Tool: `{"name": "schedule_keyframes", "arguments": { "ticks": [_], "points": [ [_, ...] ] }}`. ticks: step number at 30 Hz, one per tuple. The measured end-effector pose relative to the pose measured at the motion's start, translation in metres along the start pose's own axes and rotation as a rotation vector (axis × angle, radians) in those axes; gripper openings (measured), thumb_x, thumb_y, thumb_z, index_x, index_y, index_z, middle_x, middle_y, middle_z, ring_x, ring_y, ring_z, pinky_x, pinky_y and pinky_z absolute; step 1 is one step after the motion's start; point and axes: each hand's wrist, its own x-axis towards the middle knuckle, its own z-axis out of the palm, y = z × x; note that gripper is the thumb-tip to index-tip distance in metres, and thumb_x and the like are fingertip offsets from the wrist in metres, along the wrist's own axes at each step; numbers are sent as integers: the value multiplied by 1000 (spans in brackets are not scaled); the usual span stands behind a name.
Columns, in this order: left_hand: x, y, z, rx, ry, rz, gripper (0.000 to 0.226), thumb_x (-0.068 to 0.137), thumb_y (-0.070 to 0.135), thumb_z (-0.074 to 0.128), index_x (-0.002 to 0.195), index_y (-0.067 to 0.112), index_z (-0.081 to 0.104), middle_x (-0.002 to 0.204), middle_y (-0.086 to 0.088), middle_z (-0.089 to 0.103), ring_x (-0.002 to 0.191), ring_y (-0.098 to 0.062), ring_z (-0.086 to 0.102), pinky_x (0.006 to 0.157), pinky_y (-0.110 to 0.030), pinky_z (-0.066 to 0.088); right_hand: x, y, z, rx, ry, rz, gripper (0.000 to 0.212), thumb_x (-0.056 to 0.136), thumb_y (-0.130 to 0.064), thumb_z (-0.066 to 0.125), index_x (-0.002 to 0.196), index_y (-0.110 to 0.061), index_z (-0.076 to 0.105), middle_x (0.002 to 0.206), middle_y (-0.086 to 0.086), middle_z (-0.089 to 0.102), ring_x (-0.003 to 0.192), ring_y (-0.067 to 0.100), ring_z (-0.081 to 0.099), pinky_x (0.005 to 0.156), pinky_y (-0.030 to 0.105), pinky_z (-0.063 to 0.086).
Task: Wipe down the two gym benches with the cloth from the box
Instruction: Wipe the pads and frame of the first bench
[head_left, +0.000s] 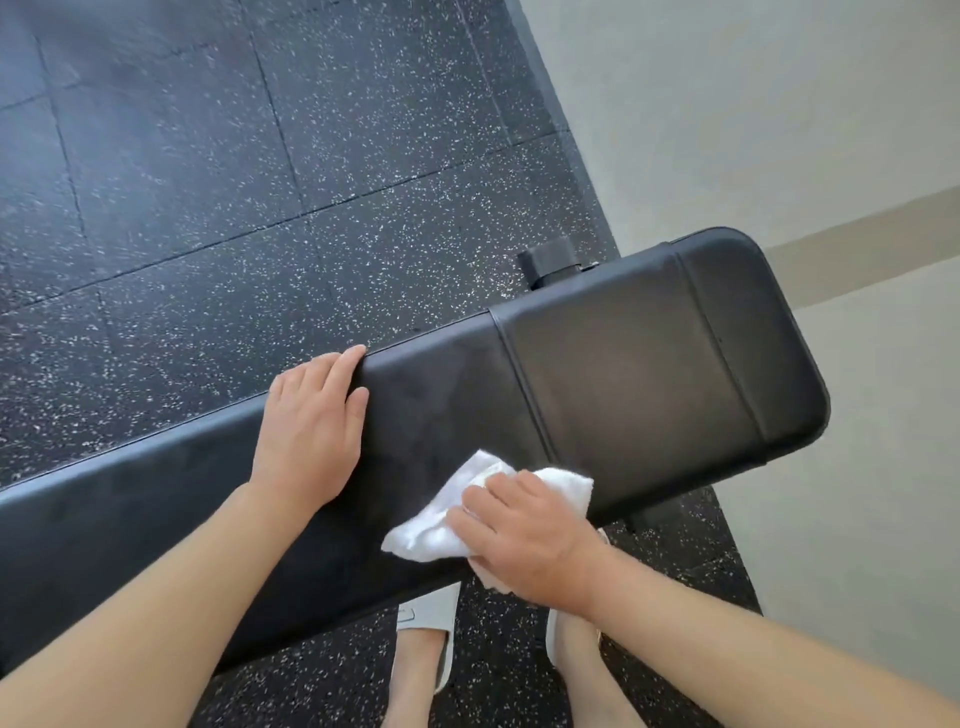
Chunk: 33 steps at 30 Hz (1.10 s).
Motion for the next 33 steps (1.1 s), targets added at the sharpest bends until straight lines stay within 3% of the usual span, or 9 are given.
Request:
{"name": "schedule_keyframes", "arguments": {
  "ticks": [5,9,13,15,18,23,27,33],
  "points": [
    [-8,0,11,-13,92,-20,53,106,29,38,153,9,50,145,-13,58,132,-38,52,115,-58,36,24,63,-26,-128,6,-83,13,90,-21,68,101,-13,69,92,5,61,77,28,53,61,40,43],
    [-7,-6,20,-29,147,-22,53,106,32,36,152,11,51,144,-11,58,132,-35,52,117,-55,35,125,91,-23,-206,189,136,16,91,-20,67,94,-5,70,90,14,64,77,35,59,60,47,49],
    [-8,-9,20,-53,159,5,52,106,30,37,152,12,51,145,-10,59,132,-34,53,116,-53,36,180,89,-19,-235,132,389,26,101,-32,54,106,-8,64,104,12,62,93,35,56,72,48,49],
    [-8,-10,17,-72,149,12,51,106,28,38,152,11,51,146,-10,59,133,-34,53,116,-51,36,174,76,-20,-267,169,439,20,98,-28,57,101,-10,63,100,12,61,89,35,56,69,47,47],
    [-10,-16,13,-91,142,42,51,106,26,38,152,9,51,146,-10,59,133,-34,53,117,-50,36,120,35,-11,-211,195,362,12,85,-18,64,93,-9,66,89,12,60,78,34,56,61,46,44],
    [-12,-21,16,-63,154,71,51,105,24,39,152,7,49,146,-11,57,132,-36,53,119,-50,36,15,-22,9,-101,53,147,14,88,-17,67,101,-16,64,89,3,58,75,26,50,61,42,43],
    [-12,-22,19,-67,191,83,50,105,23,40,152,8,50,145,-10,58,131,-33,52,118,-48,36,43,-3,6,-155,11,30,16,87,-18,68,102,-13,69,91,6,62,73,29,52,61,41,42],
    [-11,-22,18,-70,187,92,43,103,19,42,141,4,57,139,-12,60,126,-36,55,115,-47,37,158,36,2,-194,160,272,19,90,-24,63,101,-9,68,94,12,63,83,35,58,63,45,43]
  ]
}}
